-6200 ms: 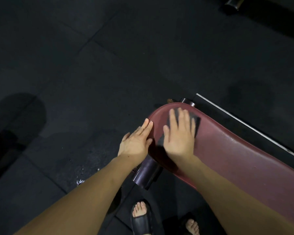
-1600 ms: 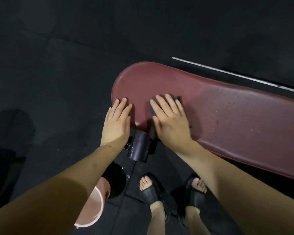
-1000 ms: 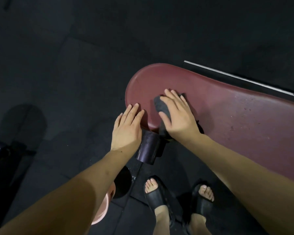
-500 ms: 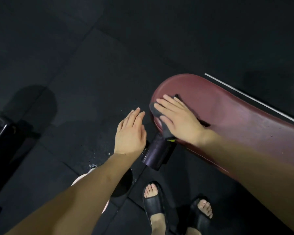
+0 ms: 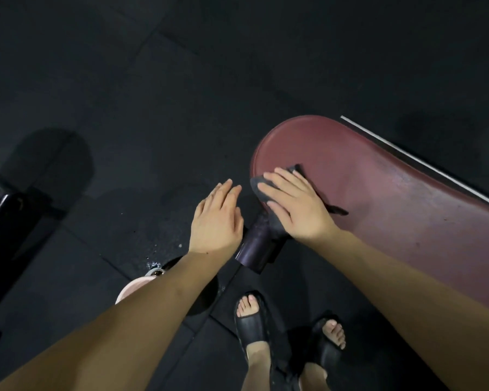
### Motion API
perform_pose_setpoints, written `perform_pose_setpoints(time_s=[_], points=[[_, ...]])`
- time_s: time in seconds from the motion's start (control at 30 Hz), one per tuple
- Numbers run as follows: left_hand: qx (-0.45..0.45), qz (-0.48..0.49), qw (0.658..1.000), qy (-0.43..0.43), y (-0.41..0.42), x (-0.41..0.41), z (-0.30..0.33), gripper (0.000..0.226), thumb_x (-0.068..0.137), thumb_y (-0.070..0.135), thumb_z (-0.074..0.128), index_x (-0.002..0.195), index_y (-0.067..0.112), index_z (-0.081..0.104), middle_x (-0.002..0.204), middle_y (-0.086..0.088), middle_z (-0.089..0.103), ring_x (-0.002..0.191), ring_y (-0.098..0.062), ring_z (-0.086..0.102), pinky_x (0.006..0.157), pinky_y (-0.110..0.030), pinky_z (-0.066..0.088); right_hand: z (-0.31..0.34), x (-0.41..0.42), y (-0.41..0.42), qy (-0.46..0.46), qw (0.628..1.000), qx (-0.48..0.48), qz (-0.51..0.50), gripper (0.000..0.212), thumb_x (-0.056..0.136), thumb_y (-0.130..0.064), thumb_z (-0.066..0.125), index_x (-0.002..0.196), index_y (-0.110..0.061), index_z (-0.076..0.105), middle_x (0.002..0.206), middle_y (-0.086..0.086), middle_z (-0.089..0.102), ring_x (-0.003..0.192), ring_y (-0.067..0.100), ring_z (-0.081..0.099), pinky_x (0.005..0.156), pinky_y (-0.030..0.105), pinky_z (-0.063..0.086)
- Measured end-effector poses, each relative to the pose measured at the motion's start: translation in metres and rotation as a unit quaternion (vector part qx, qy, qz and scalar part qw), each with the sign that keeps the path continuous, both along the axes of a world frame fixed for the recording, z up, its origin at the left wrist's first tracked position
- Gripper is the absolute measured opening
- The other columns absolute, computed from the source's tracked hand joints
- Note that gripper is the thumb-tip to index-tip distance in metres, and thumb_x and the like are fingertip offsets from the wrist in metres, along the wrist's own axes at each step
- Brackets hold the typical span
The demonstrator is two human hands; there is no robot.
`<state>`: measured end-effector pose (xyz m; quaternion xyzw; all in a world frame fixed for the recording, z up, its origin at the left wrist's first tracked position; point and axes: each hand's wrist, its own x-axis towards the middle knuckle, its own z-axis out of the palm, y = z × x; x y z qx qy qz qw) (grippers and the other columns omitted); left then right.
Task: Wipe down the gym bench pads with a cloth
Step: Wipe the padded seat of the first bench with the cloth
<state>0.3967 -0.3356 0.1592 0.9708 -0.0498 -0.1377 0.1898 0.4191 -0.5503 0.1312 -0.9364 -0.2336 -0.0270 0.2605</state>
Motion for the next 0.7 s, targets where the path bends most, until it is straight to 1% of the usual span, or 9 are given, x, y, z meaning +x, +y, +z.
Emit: perform_pose_setpoints(time_s=[0.13,0.2,0.27,0.33,0.4,0.5,0.57,0.63,0.7], points=[[-0.007,-0.021,1.0,0.022,-0.014,-0.003,0.009,0.054,0.103,0.021,0.043,0.157,0.022,0.037,0.167,0.004,0.029,0.155,-0.015,0.02,0.124,-0.038,0.019,-0.002,-0.03,-0.033,-0.019,0.999,-0.02,-0.038,0.037,0.105,-0.017,0.052,0.139,-0.012,0.064,0.152,0.007,0.055,0.145,0.029,0.046,0.123,0.048,0.031],[-0.013,-0.021,0.999,0.031,-0.02,-0.002,0.01,0.055,0.104,0.021,0.042,0.158,0.023,0.034,0.168,0.005,0.026,0.156,-0.014,0.018,0.125,-0.037,0.017,-0.003,-0.045,-0.042,-0.007,0.996,-0.05,-0.067,0.041,0.105,-0.02,0.046,0.143,-0.012,0.061,0.154,0.008,0.053,0.146,0.03,0.044,0.122,0.051,0.031],[-0.019,-0.024,0.999,0.038,-0.025,-0.001,0.011,0.055,0.104,0.021,0.041,0.159,0.025,0.033,0.168,0.006,0.024,0.156,-0.013,0.016,0.125,-0.036,0.016,-0.002,-0.049,-0.037,0.003,0.992,-0.06,-0.111,0.042,0.105,-0.02,0.044,0.142,-0.012,0.061,0.152,0.009,0.054,0.144,0.033,0.045,0.12,0.055,0.032],[-0.02,-0.034,0.998,0.04,-0.027,-0.001,0.009,0.055,0.104,0.02,0.04,0.159,0.026,0.032,0.169,0.007,0.023,0.156,-0.013,0.015,0.125,-0.036,0.015,0.0,-0.036,-0.021,-0.004,0.987,-0.038,-0.159,0.04,0.104,-0.02,0.046,0.138,-0.01,0.065,0.148,0.011,0.058,0.14,0.036,0.05,0.118,0.056,0.035],[-0.013,-0.044,0.998,0.037,-0.028,0.0,0.01,0.055,0.104,0.02,0.04,0.159,0.026,0.032,0.169,0.007,0.023,0.156,-0.013,0.015,0.126,-0.037,0.016,0.003,-0.01,-0.008,-0.003,0.983,-0.002,-0.183,0.039,0.104,-0.021,0.046,0.136,-0.009,0.067,0.146,0.012,0.06,0.139,0.038,0.051,0.118,0.057,0.035],[0.002,-0.067,0.997,0.028,-0.035,0.004,0.013,0.055,0.105,0.02,0.038,0.159,0.026,0.03,0.169,0.008,0.022,0.156,-0.013,0.013,0.127,-0.037,0.015,0.007,0.026,-0.008,0.015,0.982,-0.017,-0.19,0.042,0.105,-0.024,0.042,0.137,-0.011,0.066,0.148,0.008,0.059,0.143,0.035,0.048,0.119,0.059,0.035],[0.007,-0.08,0.997,0.021,-0.043,0.007,0.016,0.055,0.105,0.02,0.037,0.159,0.026,0.03,0.169,0.009,0.021,0.156,-0.012,0.012,0.127,-0.038,0.015,0.003,0.031,-0.023,0.014,0.98,-0.016,-0.197,0.038,0.105,-0.022,0.047,0.137,-0.013,0.066,0.149,0.007,0.058,0.144,0.033,0.047,0.12,0.056,0.034],[0.006,-0.091,0.996,0.016,-0.056,0.007,0.018,0.055,0.105,0.02,0.038,0.159,0.026,0.031,0.168,0.009,0.023,0.156,-0.012,0.013,0.127,-0.039,0.016,-0.004,0.02,-0.052,0.0,0.972,0.0,-0.235,0.035,0.105,-0.02,0.052,0.136,-0.014,0.068,0.148,0.007,0.059,0.143,0.034,0.048,0.121,0.054,0.032],[0.002,-0.109,0.994,0.009,-0.073,0.003,0.016,0.055,0.104,0.019,0.039,0.158,0.024,0.034,0.168,0.007,0.025,0.156,-0.013,0.015,0.126,-0.039,0.018,-0.01,0.001,-0.094,-0.014,0.962,-0.005,-0.273,0.035,0.106,-0.024,0.05,0.135,-0.016,0.068,0.148,0.006,0.059,0.143,0.032,0.049,0.122,0.05,0.031]])
